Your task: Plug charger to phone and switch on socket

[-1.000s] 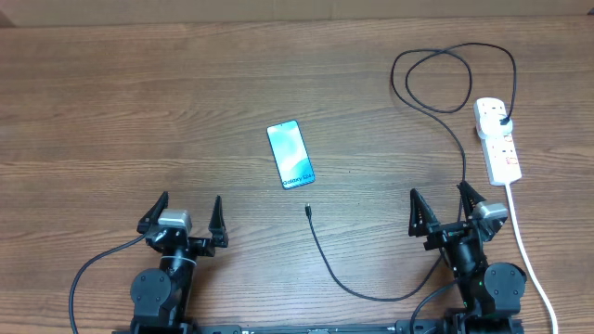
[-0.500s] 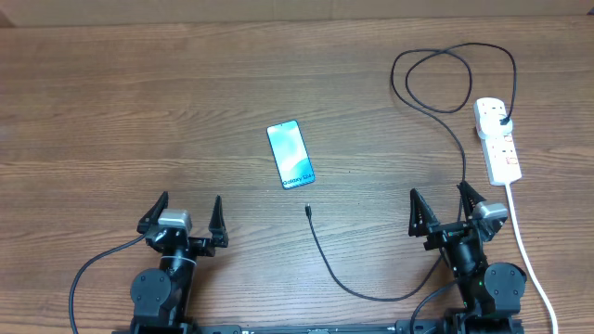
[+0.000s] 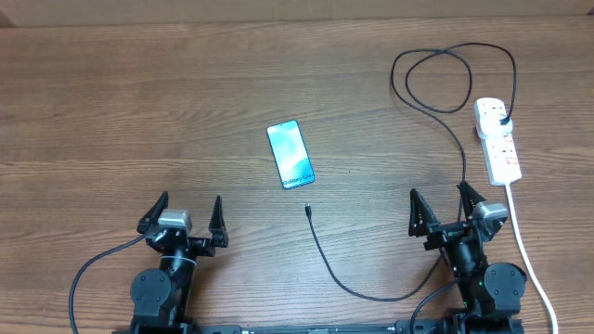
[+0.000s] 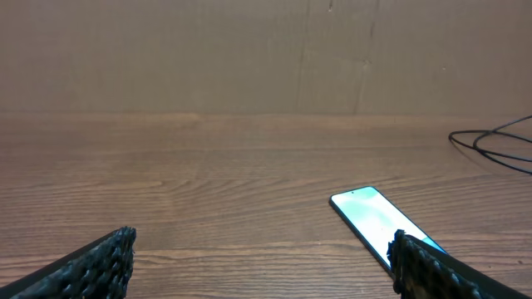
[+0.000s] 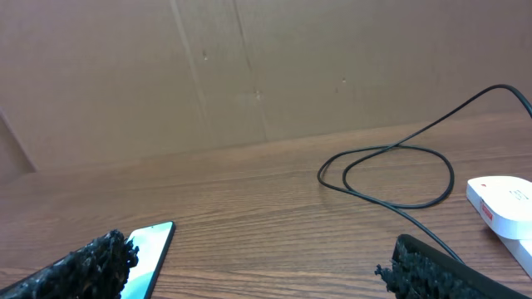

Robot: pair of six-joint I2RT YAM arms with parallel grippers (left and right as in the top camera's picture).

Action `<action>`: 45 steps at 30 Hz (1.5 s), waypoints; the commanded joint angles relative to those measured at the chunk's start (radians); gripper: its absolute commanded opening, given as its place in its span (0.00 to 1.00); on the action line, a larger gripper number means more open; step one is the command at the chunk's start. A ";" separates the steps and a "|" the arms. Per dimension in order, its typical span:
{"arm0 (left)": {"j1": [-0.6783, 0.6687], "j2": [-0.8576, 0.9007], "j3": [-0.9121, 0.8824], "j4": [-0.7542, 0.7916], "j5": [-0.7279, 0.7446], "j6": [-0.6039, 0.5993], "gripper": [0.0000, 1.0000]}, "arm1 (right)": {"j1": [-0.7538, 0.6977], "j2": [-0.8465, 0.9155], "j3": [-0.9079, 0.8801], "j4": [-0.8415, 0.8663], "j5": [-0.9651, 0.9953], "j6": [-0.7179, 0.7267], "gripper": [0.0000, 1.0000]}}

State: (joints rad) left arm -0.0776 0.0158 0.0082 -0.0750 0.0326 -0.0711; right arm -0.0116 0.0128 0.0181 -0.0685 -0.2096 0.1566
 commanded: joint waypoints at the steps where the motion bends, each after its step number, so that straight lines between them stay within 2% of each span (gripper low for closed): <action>1: 0.006 -0.010 -0.003 0.005 0.030 -0.016 0.99 | 0.006 -0.010 -0.010 0.006 0.006 -0.001 1.00; 16: 0.006 -0.010 0.003 0.022 0.250 -0.045 0.99 | 0.006 -0.010 -0.010 0.006 0.006 -0.001 1.00; 20: 0.006 -0.010 0.021 0.022 0.265 -0.049 1.00 | 0.006 -0.010 -0.010 0.006 0.006 -0.001 1.00; 32: 0.005 0.003 0.238 -0.035 0.284 -0.140 1.00 | 0.006 -0.010 -0.010 0.006 0.006 -0.001 1.00; 39: 0.006 0.195 0.485 -0.115 0.332 -0.138 1.00 | 0.006 -0.010 -0.010 0.006 0.006 -0.001 1.00; 45: 0.005 0.528 0.838 -0.323 0.381 -0.135 1.00 | 0.006 -0.010 -0.010 0.006 0.006 -0.001 1.00</action>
State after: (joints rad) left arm -0.0776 0.4213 0.7086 -0.3473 0.3706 -0.2001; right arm -0.0113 0.0120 0.0181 -0.0681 -0.2096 0.1566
